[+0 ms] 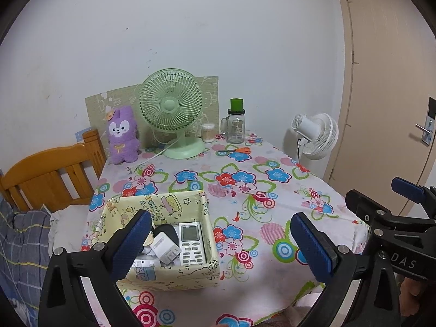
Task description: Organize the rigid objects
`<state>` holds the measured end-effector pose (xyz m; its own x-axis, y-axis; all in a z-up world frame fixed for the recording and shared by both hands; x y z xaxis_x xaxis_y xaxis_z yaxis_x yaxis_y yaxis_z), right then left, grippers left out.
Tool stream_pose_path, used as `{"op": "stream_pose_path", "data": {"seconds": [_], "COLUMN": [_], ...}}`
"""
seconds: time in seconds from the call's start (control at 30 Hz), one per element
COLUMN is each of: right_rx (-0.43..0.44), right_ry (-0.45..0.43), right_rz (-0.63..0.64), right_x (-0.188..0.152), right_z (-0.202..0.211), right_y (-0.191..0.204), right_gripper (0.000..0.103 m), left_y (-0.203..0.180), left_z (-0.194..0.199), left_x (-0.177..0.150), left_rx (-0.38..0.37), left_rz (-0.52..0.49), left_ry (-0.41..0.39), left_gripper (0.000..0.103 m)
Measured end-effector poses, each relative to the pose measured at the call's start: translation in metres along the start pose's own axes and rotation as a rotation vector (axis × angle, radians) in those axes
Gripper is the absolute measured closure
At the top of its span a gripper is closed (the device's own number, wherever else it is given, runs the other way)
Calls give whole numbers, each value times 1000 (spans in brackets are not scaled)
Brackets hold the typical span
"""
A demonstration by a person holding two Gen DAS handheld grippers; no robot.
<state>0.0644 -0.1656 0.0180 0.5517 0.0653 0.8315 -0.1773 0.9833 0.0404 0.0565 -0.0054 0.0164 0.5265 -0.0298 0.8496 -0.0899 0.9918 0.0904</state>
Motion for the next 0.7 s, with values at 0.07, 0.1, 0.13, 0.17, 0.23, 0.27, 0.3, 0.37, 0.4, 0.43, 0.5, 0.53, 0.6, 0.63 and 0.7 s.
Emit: {"op": "stream_pose_path", "data": {"seconds": [0.07, 0.1, 0.13, 0.17, 0.23, 0.27, 0.3, 0.37, 0.4, 0.43, 0.5, 0.53, 0.6, 0.63, 0.7], "right_rx": [1, 1, 2, 1, -2, -3, -3, -1, 1, 2, 3, 2, 2, 3, 2], "right_ry": [2, 2, 3, 4, 7, 7, 6, 5, 7, 9, 12, 14, 16, 15, 16], "right_rz": [1, 1, 1, 1, 4, 5, 5, 3, 2, 1, 2, 5, 5, 3, 3], "right_x": [0, 1, 1, 1, 1, 2, 2, 2, 2, 2, 1, 1, 2, 2, 2], "right_z": [-1, -1, -1, -2, -3, -4, -4, -5, -6, -6, -7, -8, -8, -8, -8], "right_y": [1, 2, 2, 3, 3, 4, 4, 5, 6, 6, 7, 7, 7, 7, 7], "right_gripper": [5, 5, 5, 5, 5, 5, 5, 5, 5, 5, 5, 5, 5, 5, 5], "left_y": [1, 2, 2, 3, 4, 5, 5, 6, 7, 7, 8, 8, 8, 8, 9], "left_z": [0, 0, -1, -1, -2, -3, -3, -4, -5, -5, -4, -4, -4, -3, -4], "left_x": [0, 0, 0, 0, 0, 0, 0, 0, 1, 1, 1, 0, 0, 0, 0], "left_rx": [2, 2, 3, 6, 6, 9, 10, 10, 8, 7, 8, 8, 9, 10, 10], "left_rz": [3, 3, 3, 2, 2, 2, 4, 8, 9, 10, 10, 9, 8, 6, 6], "left_ry": [0, -2, -3, -1, 4, 4, 6, 9, 9, 6, 5, 6, 4, 4, 6], "left_gripper": [0, 0, 0, 0, 0, 0, 0, 0, 0, 0, 0, 0, 0, 0, 0]}}
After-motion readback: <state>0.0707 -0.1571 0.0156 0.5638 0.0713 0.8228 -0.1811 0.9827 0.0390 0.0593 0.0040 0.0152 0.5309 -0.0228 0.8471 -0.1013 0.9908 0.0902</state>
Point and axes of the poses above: each gripper's, at about its wrist camera, not at the fingertips, and z roughly against the way its jaws point, y to its left, x to its top, the point moved 8 cm from there along -z, roughly the way its jaws point, and after that the axes turned 9 degrees about x, right-handed, at the moved point
